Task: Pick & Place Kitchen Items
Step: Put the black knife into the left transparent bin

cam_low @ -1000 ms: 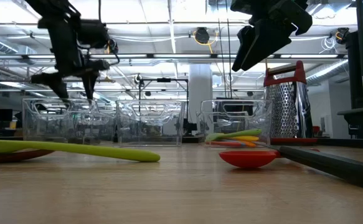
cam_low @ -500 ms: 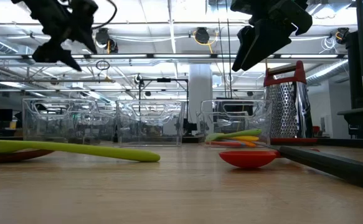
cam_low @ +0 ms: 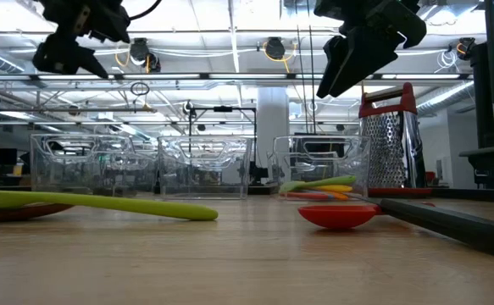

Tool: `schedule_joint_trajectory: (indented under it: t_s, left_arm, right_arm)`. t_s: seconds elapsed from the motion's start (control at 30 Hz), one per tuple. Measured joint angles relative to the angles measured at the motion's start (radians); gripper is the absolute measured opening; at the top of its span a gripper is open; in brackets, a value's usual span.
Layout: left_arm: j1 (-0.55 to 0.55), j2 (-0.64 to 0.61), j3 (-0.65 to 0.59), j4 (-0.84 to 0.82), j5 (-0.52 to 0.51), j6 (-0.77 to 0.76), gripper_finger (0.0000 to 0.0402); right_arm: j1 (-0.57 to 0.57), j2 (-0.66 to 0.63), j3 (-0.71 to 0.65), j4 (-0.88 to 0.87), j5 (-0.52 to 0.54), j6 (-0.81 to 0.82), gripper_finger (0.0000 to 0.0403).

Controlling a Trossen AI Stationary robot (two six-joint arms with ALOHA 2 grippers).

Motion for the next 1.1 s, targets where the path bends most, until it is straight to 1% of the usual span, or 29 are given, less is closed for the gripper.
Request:
schedule_joint_trajectory:
  t_s: [0.1, 0.23, 0.47, 0.57, 0.63, 0.8, 1.1]
  left_arm:
    - [-0.061, 0.028, 0.000, 0.000, -0.030, -0.058, 0.0273]
    - [-0.122, 0.067, 0.000, -0.001, -0.074, -0.082, 0.0273]
    - [-0.181, 0.122, 0.000, -0.003, -0.199, -0.022, 0.0273]
    - [-0.191, 0.134, 0.000, -0.003, -0.213, 0.044, 0.0273]
    - [-0.192, 0.134, 0.000, -0.002, -0.215, 0.089, 0.0273]
    - [-0.190, 0.107, 0.000, -0.003, -0.266, 0.157, 0.0273]
    - [-0.188, 0.017, 0.000, -0.006, -0.303, 0.272, 0.0273]
  right_arm:
    - [0.000, 0.000, 0.000, 0.000, -0.001, 0.015, 0.0251]
    - [0.000, 0.000, 0.000, -0.001, -0.006, 0.089, 0.0251]
    - [0.001, 0.000, 0.000, 0.000, -0.148, 0.241, 0.0251]
    - [0.010, 0.000, 0.000, 0.000, -0.182, 0.314, 0.0251]
    - [0.028, 0.000, 0.000, 0.000, -0.182, 0.366, 0.0251]
    - [0.092, 0.000, 0.000, 0.001, -0.182, 0.464, 0.0251]
    - [0.190, 0.005, 0.000, 0.006, -0.182, 0.744, 0.0251]
